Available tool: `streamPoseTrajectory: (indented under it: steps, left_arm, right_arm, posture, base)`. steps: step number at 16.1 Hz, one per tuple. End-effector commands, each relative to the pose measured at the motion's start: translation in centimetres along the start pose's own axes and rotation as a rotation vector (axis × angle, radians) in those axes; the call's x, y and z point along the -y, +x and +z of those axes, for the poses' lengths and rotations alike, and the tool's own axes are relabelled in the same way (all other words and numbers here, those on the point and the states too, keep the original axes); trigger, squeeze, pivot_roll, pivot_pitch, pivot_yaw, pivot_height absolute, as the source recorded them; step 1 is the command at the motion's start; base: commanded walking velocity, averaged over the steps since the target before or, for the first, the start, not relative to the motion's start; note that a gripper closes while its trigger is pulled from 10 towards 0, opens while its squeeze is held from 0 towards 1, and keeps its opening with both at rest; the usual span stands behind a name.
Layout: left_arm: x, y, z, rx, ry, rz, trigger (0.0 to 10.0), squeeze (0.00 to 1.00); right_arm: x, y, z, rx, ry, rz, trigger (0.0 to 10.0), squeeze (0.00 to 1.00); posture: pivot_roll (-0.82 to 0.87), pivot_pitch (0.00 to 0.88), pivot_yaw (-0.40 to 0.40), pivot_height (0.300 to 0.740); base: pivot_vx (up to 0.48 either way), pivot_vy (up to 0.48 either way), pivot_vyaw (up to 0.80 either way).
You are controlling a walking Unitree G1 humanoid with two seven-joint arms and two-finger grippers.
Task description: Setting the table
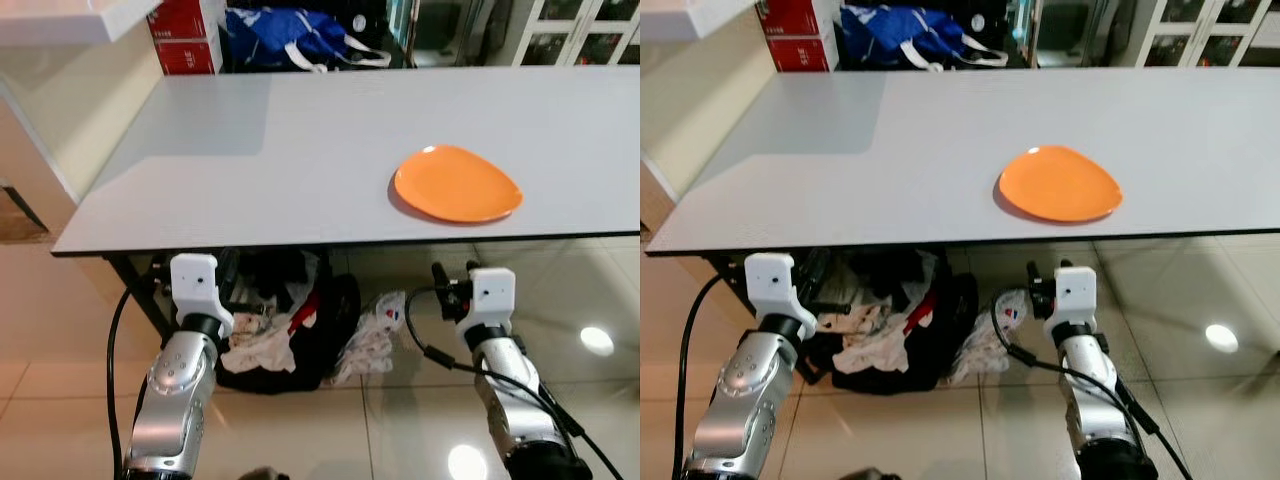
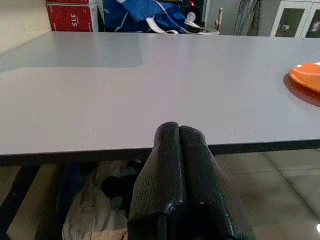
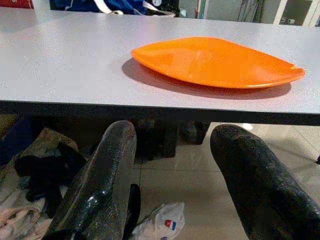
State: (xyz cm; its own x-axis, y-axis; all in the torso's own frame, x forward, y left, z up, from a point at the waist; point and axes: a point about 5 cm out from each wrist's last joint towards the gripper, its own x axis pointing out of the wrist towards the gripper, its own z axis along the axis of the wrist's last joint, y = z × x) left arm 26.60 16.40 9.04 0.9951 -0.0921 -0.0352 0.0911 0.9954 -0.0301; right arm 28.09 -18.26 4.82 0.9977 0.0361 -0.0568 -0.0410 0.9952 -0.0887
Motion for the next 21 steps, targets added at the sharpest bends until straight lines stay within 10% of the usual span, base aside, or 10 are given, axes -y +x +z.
streamPoseTrajectory:
  steps: [1, 21]
  left_arm:
    - [0.1, 0.3, 0.8, 0.018, 0.012, -0.012, 10.0, 0.0]
    - [0.1, 1.0, 0.8, -0.055, -0.009, 0.02, 10.0, 0.0]
  right_arm:
    - [-0.2, 0.6, 0.5, 0.01, 0.004, 0.002, 10.0, 0.0]
    - [-1.3, 0.2, 0.3, -0.002, 0.035, 0.045, 10.0, 0.0]
  posture:
    - [-0.07, 0.0, 0.052, 0.74]
    - [-0.08, 0.0, 0.076, 0.74]
  base:
    - [0.0, 0.289, 0.0]
    - [0.0, 0.467, 0.18]
